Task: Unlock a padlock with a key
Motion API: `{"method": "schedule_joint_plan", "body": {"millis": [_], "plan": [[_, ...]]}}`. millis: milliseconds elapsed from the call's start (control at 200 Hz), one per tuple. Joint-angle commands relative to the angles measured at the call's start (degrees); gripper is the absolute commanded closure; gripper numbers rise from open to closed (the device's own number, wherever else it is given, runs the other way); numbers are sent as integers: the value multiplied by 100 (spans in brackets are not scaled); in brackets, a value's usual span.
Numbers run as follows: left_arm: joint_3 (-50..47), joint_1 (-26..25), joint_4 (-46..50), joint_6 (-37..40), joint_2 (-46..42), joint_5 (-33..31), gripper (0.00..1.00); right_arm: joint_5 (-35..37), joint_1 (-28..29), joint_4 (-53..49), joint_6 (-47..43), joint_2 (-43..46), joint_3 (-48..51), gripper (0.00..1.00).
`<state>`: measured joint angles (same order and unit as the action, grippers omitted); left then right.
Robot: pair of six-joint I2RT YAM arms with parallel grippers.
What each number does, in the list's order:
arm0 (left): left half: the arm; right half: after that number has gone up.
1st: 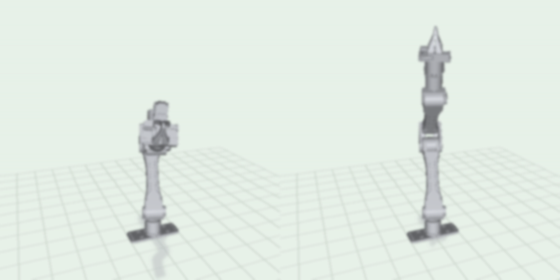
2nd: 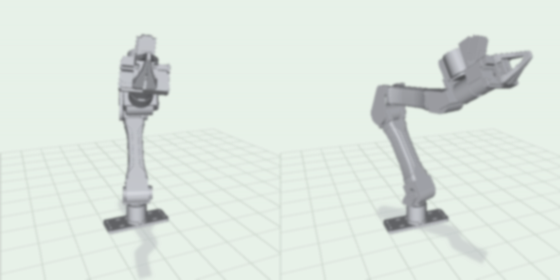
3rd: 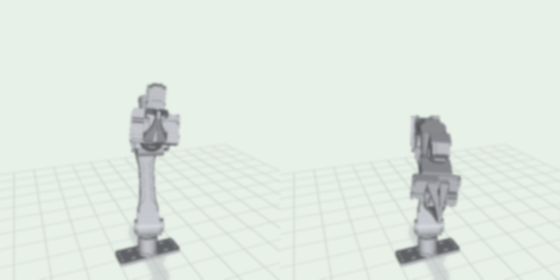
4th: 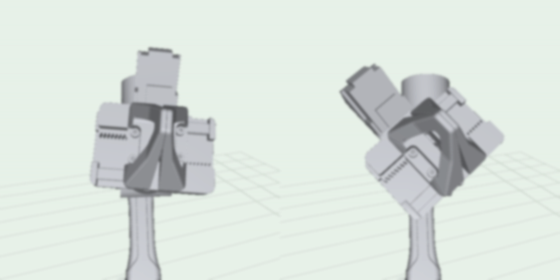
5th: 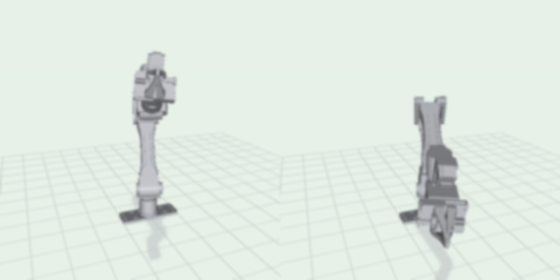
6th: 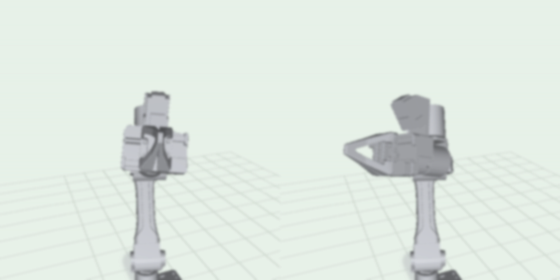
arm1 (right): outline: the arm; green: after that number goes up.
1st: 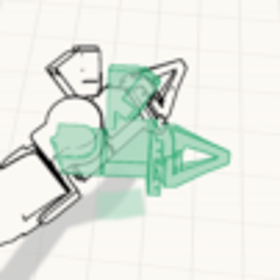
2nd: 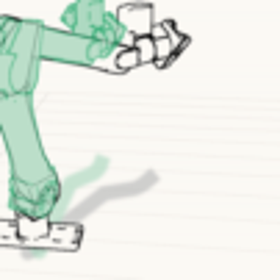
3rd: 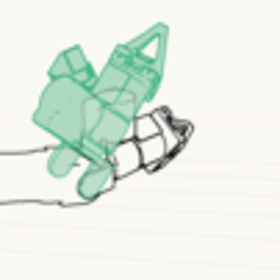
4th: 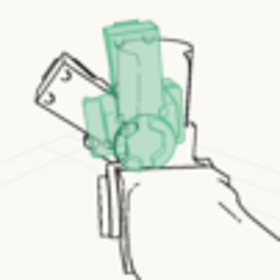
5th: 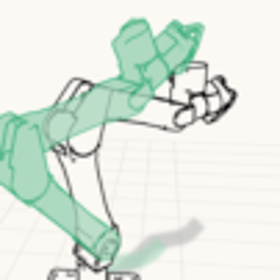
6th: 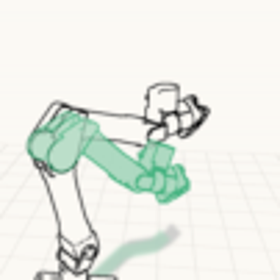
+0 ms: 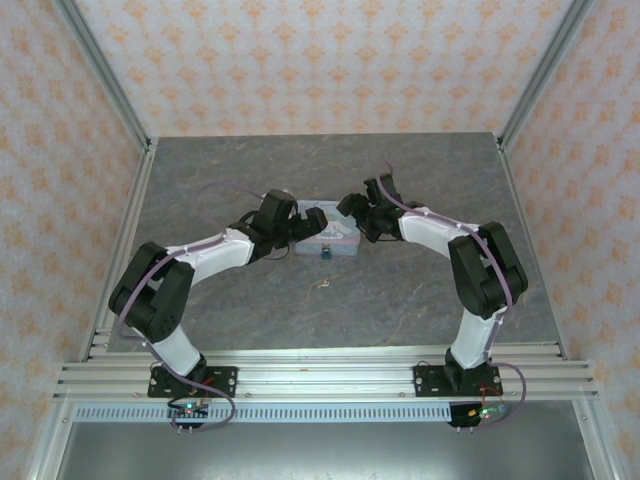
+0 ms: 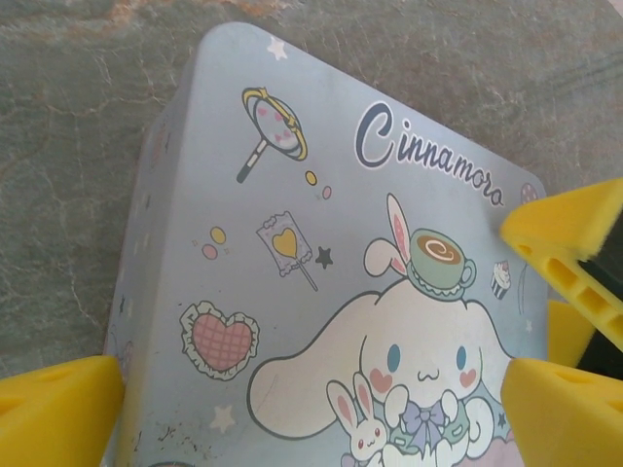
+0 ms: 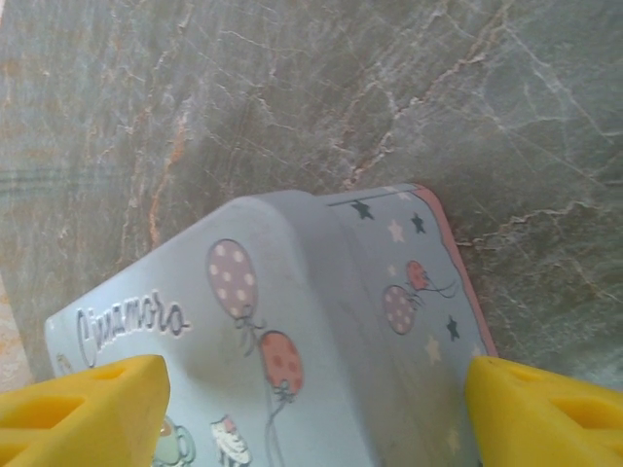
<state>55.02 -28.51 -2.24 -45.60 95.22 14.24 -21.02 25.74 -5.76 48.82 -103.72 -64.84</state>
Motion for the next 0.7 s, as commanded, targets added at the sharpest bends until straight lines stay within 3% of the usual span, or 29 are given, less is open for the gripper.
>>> {"method": "schedule_joint_plan", "body": {"millis": [0,696], "plan": [[-158,-75,-164,-136,-238,-201,0,184,39,64,-11,277,154,19],[-452,-260,-137,-250,-538,-512,0,86,40,521,305,720,771,19]]}}
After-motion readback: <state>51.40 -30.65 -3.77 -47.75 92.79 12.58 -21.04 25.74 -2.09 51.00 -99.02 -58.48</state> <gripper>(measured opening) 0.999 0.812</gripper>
